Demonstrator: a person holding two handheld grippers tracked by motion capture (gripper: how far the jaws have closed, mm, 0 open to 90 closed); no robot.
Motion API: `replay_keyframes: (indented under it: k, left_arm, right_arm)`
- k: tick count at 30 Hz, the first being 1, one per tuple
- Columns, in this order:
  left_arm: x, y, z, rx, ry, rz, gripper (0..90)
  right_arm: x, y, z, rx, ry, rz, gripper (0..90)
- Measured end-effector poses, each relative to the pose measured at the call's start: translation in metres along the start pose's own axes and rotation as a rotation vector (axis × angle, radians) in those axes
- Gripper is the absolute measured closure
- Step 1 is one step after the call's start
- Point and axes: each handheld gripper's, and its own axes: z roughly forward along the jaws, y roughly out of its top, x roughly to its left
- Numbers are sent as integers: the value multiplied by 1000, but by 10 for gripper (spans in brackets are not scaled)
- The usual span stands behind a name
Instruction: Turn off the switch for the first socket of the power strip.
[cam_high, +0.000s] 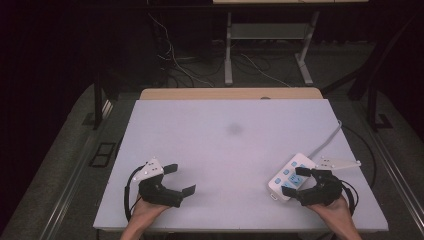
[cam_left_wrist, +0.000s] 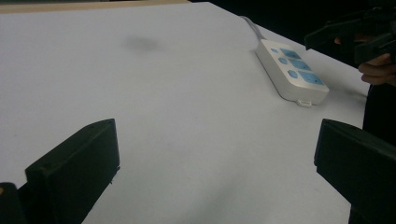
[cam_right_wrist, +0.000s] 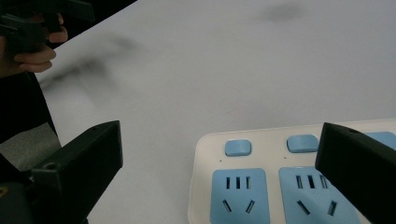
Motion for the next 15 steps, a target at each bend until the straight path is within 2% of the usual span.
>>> replay_keyframes:
  k: [15]
  left_arm:
    - [2, 0, 0, -2, -6, -6, 0]
  right_arm:
    - [0, 0, 0, 6, 7, 7, 5]
